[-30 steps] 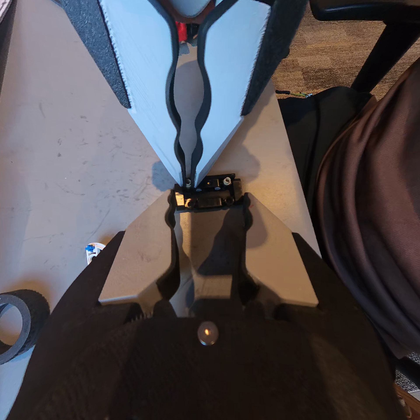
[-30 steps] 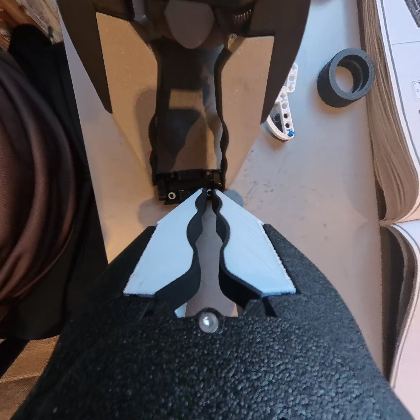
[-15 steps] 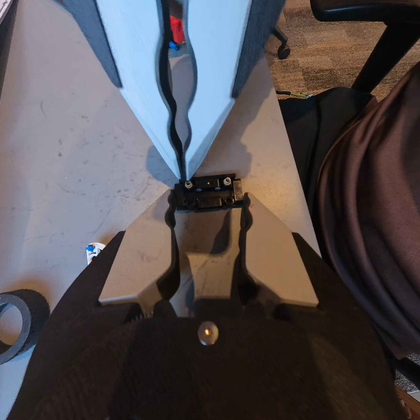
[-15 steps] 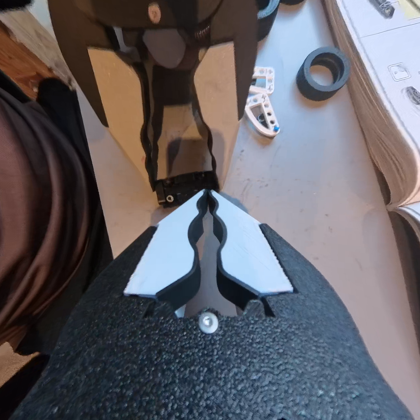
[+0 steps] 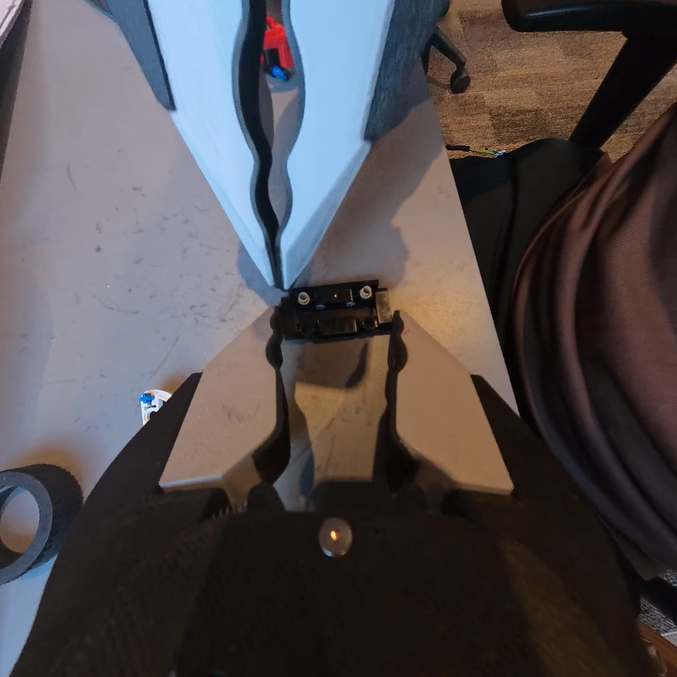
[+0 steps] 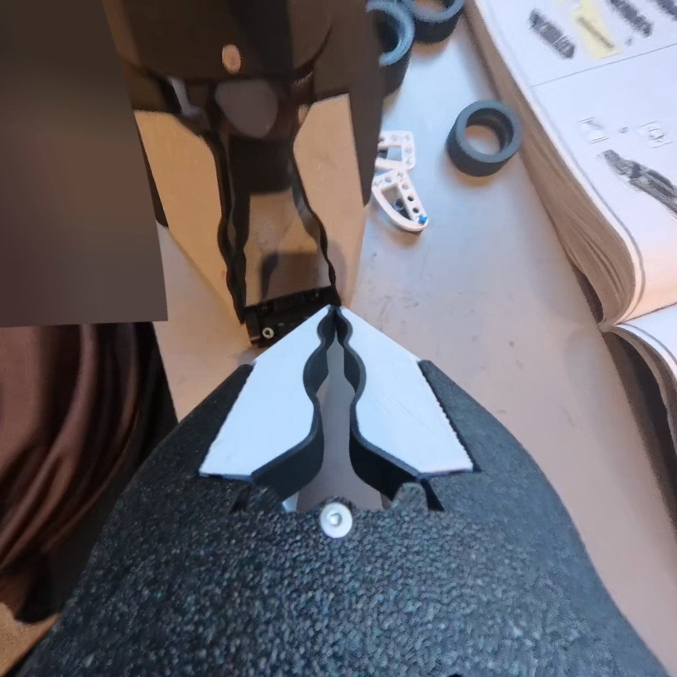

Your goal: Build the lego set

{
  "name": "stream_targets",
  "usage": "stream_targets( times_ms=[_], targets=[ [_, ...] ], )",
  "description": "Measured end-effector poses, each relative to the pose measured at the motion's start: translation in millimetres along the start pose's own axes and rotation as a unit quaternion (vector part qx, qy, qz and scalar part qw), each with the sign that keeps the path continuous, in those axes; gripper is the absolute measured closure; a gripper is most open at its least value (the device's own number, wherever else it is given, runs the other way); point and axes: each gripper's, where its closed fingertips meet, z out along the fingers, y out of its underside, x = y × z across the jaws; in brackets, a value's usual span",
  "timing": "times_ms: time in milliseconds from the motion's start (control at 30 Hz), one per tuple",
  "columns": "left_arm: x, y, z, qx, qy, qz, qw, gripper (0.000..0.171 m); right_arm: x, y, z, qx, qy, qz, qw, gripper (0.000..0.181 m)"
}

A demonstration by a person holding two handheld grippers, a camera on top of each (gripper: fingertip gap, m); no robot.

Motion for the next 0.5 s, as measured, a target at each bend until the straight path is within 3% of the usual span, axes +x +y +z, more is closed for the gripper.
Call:
stream_targets(
  times_ms=[33,67,100,133,267,500],
  targets=[
    [0,0,0,0.000,0.000,0.000,1.000,0.114,-2,-3,-3,0.024,-0.011,0.019,0.999,0.181],
    [0,0,0,0.000,-0.001,0.001,1.000,0.114,-6,-5,-6,0.043,-0.024,0.036,0.998,0.173],
    [0,0,0,0.000,-0.001,0.001,1.000,0.114,-9,-4,-6,0.057,-0.033,0.050,0.997,0.148],
    [0,0,0,0.000,-0.002,0.002,1.000,0.114,-14,0,-6,0.063,-0.044,0.060,0.995,0.138],
    [0,0,0,-0.001,-0.002,0.002,1.000,0.114,-20,11,2,0.066,-0.037,0.078,0.994,0.117],
    [-1,3,-3,-0.003,-0.006,0.009,1.000,0.114,-22,18,18,0.033,0.001,0.016,0.999,0.119]
  ],
)
